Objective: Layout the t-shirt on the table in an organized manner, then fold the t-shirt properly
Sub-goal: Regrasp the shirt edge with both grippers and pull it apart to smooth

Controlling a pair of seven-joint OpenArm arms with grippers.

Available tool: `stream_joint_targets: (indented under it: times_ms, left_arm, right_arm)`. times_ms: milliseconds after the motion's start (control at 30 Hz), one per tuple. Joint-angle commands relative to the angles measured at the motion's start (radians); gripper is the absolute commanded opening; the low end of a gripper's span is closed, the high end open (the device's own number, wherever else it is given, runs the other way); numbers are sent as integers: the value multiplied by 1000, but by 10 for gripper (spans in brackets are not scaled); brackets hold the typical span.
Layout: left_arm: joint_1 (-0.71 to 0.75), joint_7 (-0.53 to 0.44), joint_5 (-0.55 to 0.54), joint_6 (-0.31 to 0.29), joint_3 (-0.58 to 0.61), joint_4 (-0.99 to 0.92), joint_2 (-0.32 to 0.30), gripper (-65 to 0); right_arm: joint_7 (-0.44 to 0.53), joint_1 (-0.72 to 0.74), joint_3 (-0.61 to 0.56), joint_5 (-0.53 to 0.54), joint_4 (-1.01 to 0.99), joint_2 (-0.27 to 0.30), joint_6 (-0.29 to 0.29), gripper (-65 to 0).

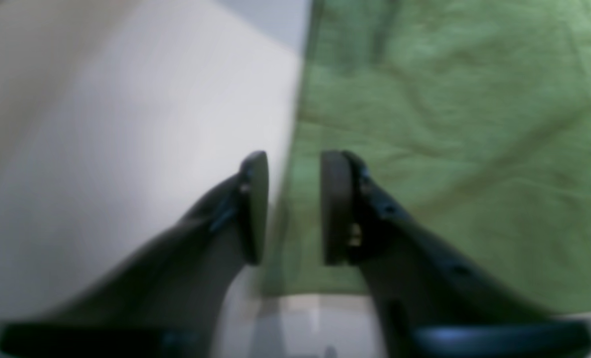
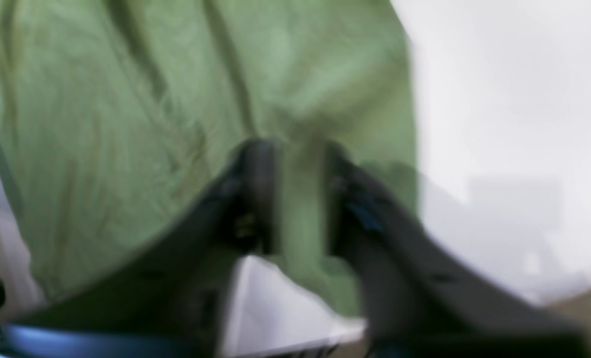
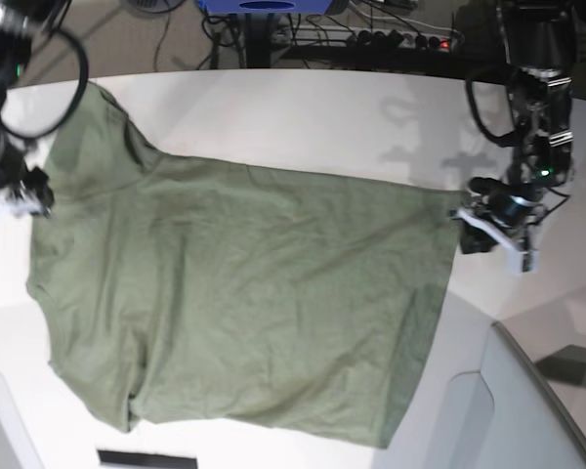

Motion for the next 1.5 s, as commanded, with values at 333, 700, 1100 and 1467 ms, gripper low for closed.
stream_joint_targets:
  times_ms: [333, 700, 1100, 1467]
  left_arm:
    - [-110, -86, 208, -6, 83, -173, 62, -650]
    - [0, -173, 356, -5, 84, -246, 60, -650]
    - [104, -173, 363, -5, -35, -89, 62, -650]
    - [80, -165, 363, -5, -48, 63, 65, -650]
  right_arm:
    - [202, 199, -71, 6, -459, 61, 6, -650]
    - [236, 92, -67, 8, -459, 84, 6, -650]
    - [235, -68, -71, 6, -235, 0, -153, -650]
    - [67, 64, -102, 6, -40, 32, -147, -642]
